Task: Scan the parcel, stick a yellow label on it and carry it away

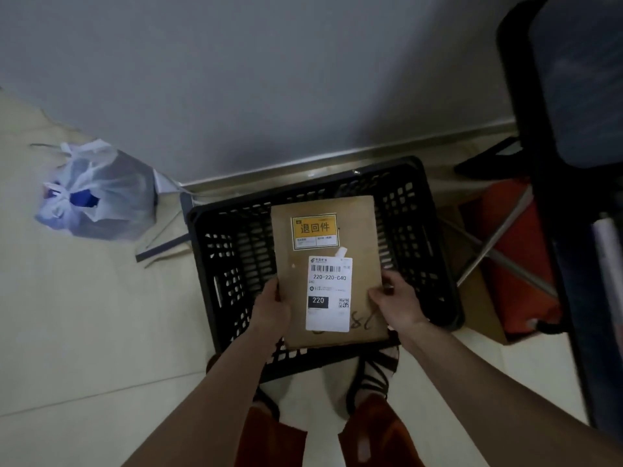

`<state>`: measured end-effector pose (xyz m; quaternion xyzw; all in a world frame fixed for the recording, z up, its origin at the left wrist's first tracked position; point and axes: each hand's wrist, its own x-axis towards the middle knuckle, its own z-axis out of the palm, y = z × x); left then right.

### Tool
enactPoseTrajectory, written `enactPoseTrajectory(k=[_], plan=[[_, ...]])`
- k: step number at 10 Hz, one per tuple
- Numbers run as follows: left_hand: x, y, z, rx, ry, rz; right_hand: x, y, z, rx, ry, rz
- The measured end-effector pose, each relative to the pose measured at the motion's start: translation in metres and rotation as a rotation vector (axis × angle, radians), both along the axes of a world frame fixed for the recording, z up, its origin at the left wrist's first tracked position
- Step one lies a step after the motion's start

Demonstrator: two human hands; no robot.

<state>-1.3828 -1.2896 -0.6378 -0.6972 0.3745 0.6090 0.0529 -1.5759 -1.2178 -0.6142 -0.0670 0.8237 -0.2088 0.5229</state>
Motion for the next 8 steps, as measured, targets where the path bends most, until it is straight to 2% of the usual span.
enactPoseTrajectory(k=[1, 2, 4, 5, 6, 7, 8], plan=[[-0.004, -0.004, -0.035, 0.032, -0.017, -0.007, 0.000, -0.004, -0.042, 0.070, 0.105, 0.086], [-0.006, -0.005, -0.069, 0.073, -0.015, 0.066, 0.003, -0.012, -0.074, 0.119, 0.099, 0.110], [-0.011, -0.013, -0.098, 0.192, 0.073, 0.161, 0.012, -0.024, -0.113, 0.100, -0.059, 0.031], [-0.010, -0.019, -0.117, 0.196, 0.051, 0.194, 0.020, -0.029, -0.115, 0.108, -0.181, -0.022], [-0.010, -0.022, -0.114, 0.201, 0.062, 0.231, 0.021, -0.031, -0.110, 0.098, -0.259, -0.116], [-0.009, -0.030, -0.069, 0.216, -0.039, 0.220, 0.016, -0.037, -0.081, 0.097, -0.292, -0.161], [-0.002, -0.032, -0.016, 0.279, -0.030, 0.289, 0.010, -0.039, -0.043, 0.084, -0.308, -0.180]])
